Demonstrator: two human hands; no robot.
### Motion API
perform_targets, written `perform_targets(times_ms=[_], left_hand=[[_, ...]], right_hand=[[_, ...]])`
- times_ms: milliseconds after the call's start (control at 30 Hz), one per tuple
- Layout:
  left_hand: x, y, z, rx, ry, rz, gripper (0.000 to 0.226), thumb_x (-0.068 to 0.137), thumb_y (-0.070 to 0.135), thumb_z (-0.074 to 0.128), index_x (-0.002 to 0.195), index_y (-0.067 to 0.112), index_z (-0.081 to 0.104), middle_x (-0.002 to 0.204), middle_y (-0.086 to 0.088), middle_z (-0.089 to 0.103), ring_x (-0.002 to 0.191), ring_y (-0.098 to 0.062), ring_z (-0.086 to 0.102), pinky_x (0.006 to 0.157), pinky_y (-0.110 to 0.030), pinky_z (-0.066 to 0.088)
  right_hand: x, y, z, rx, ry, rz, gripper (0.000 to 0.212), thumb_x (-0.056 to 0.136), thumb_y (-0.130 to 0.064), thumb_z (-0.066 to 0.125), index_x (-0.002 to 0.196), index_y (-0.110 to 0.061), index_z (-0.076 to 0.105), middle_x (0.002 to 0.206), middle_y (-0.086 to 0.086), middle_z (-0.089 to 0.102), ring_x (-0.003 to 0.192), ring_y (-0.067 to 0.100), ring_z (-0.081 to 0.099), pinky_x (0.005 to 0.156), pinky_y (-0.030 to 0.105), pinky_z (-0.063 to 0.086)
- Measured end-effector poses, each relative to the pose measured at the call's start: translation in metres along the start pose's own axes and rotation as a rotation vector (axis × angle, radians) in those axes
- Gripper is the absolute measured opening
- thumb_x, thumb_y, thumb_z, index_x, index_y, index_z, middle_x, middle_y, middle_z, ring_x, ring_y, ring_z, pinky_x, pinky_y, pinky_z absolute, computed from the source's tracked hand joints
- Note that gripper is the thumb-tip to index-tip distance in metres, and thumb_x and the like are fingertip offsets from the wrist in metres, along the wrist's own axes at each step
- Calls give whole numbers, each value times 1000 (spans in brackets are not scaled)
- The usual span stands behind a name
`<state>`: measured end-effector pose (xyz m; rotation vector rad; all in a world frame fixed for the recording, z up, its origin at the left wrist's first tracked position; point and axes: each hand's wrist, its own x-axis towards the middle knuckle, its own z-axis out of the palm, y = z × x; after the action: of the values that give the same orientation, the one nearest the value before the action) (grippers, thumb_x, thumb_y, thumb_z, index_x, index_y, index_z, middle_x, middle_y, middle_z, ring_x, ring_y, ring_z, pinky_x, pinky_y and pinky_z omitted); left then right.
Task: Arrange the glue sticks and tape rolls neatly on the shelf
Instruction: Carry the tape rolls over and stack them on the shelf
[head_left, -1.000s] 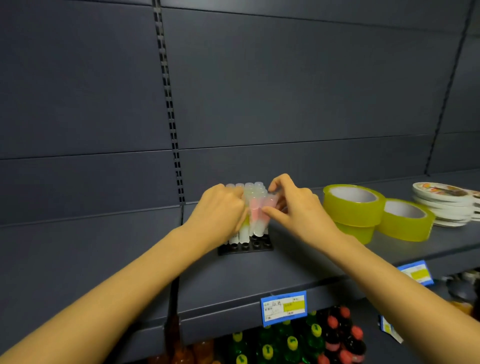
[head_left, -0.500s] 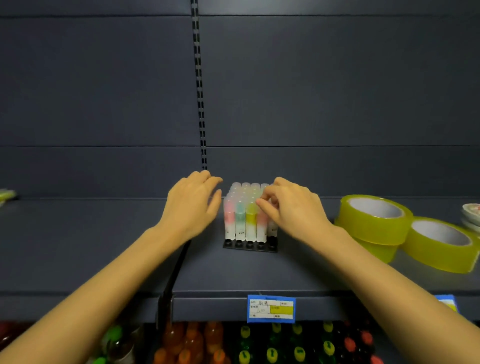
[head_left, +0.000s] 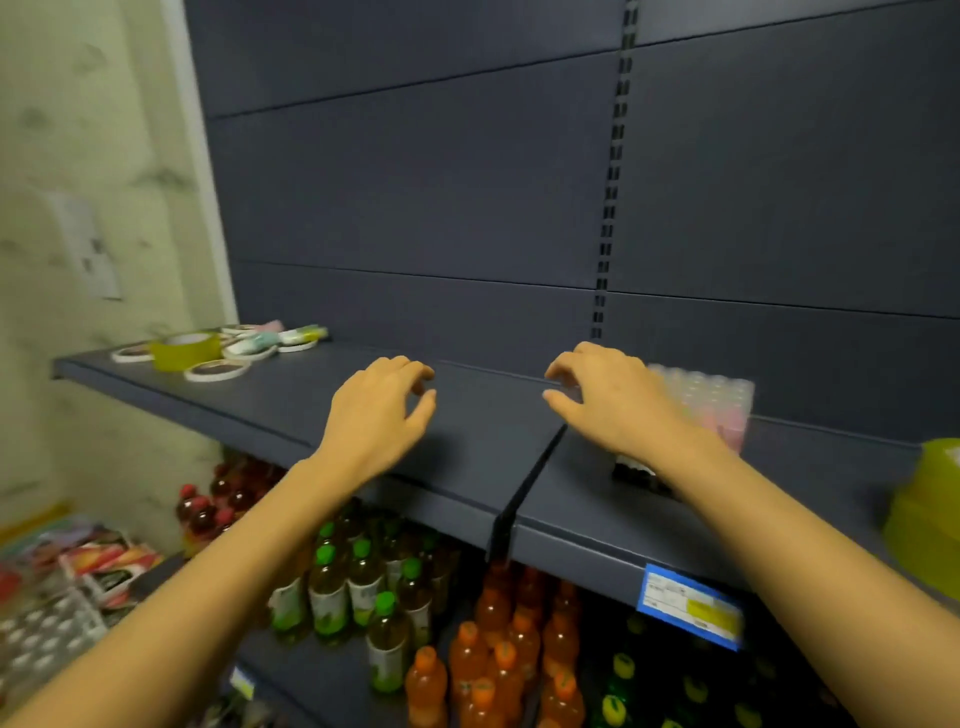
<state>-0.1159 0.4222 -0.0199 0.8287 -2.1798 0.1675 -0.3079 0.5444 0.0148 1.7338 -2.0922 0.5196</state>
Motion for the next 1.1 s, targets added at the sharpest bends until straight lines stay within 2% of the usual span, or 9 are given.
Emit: perform_targets(times_ms=[167,267,400,633,800,867,1000,1100], left_hand=[[-39,-67,-42,165,-100,-165,30,93,36,48,114,19,61,112,2,62,106,-18,55,82,-33,44],[-52,-102,-58,220,-153,-227,31,93,37,48,113,17,61,114,0,62,109,-20,54,85,-36,45],[-63,-153,-76,258,-183,-272,31,92,38,47,110,17,61,111,-1,62,107,-21,55,80,-34,45],[-67,-255,-99,289,-235,-260,31,92,41,45,103,17,61,106,0,62,98,-19,56,77,-35,48],[-76,-327,-109,266,-214,-234,28,92,42,45,102,22,62,104,6,63,94,-13,57,69,-27,43],[-77,-350,-110,244,-194,-237,26,92,41,45,102,24,62,103,8,63,94,-11,56,67,-23,38],[-67,-386,-104,213,-178,-246,27,92,40,45,103,23,62,103,8,64,96,-12,56,73,-27,43],[-56,-407,-97,184,-148,-247,26,91,40,46,101,23,63,102,8,64,94,-11,56,68,-24,39]], right_hand=[[32,-67,32,131,-101,-130,28,93,-36,52,116,-23,59,119,-3,58,105,20,58,79,31,45],[45,-99,46,164,-139,-160,26,92,-34,53,115,-23,60,117,-4,61,104,19,59,79,31,45],[71,-148,65,207,-187,-187,25,92,-34,54,113,-24,60,113,-3,63,102,18,59,77,29,44],[128,-240,105,257,-260,-130,25,92,-35,54,114,-25,60,113,-4,63,105,19,58,83,33,47],[163,-299,141,278,-307,-71,25,91,-35,53,113,-27,61,114,-4,63,108,21,57,87,36,46],[176,-317,152,285,-332,-44,25,91,-35,53,113,-27,61,114,-4,63,109,22,56,89,37,47],[204,-339,172,253,-346,-3,24,91,-35,53,112,-27,62,116,-2,62,110,23,56,88,37,46],[228,-348,189,210,-333,28,25,92,-35,52,113,-25,61,120,3,60,111,27,55,87,39,46]])
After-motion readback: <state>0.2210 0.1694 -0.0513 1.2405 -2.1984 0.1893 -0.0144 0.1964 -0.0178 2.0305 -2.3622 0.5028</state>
